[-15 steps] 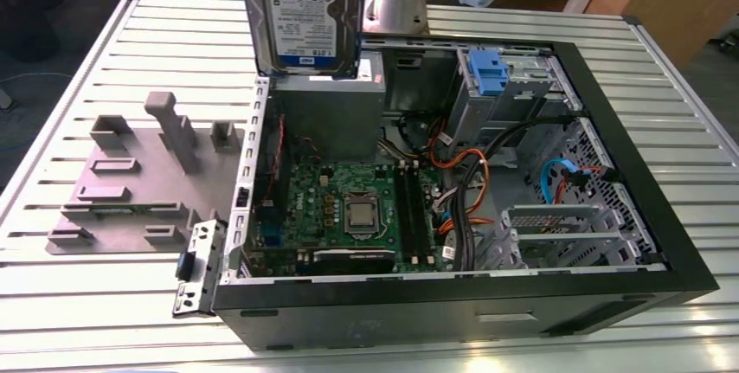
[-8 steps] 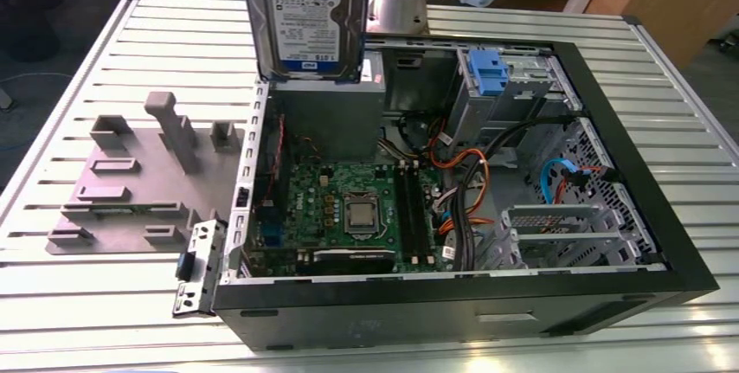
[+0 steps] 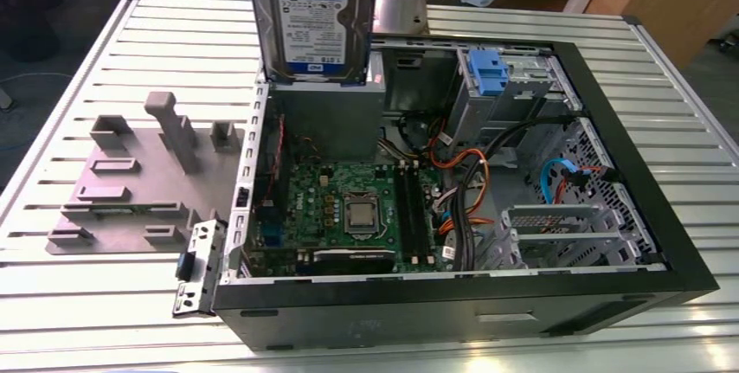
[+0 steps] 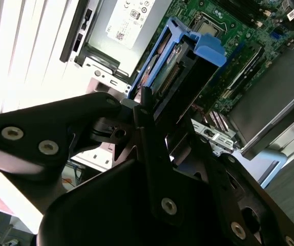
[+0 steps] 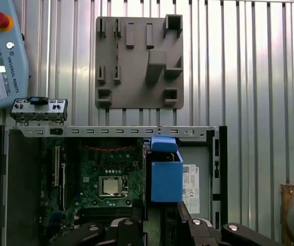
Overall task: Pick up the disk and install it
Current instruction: 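Pick up the disk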
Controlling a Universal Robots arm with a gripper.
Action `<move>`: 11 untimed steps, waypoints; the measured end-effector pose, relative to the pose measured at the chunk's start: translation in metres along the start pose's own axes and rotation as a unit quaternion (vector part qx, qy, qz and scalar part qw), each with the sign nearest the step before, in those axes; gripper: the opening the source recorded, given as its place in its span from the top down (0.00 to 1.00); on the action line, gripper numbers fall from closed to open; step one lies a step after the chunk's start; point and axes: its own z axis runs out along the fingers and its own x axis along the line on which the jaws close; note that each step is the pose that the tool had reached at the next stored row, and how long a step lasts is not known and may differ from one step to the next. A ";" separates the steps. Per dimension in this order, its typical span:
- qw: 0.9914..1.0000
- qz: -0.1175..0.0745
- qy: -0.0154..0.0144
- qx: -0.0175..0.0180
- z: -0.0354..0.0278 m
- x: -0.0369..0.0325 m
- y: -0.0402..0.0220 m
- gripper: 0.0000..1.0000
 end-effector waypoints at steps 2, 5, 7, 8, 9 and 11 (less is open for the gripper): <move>1.000 0.000 0.000 0.000 -0.0001 -0.0001 -0.0030 0.65; 1.000 0.000 0.000 0.000 -0.0003 -0.0001 -0.0090 0.65; 1.000 0.000 0.000 0.000 -0.0004 -0.0002 -0.0128 0.65; 1.000 0.000 0.000 0.000 -0.0005 -0.0002 -0.0147 0.65; 1.000 0.000 0.000 0.000 -0.0006 -0.0003 -0.0167 0.65; 1.000 0.000 0.000 0.000 -0.0007 -0.0003 -0.0209 0.65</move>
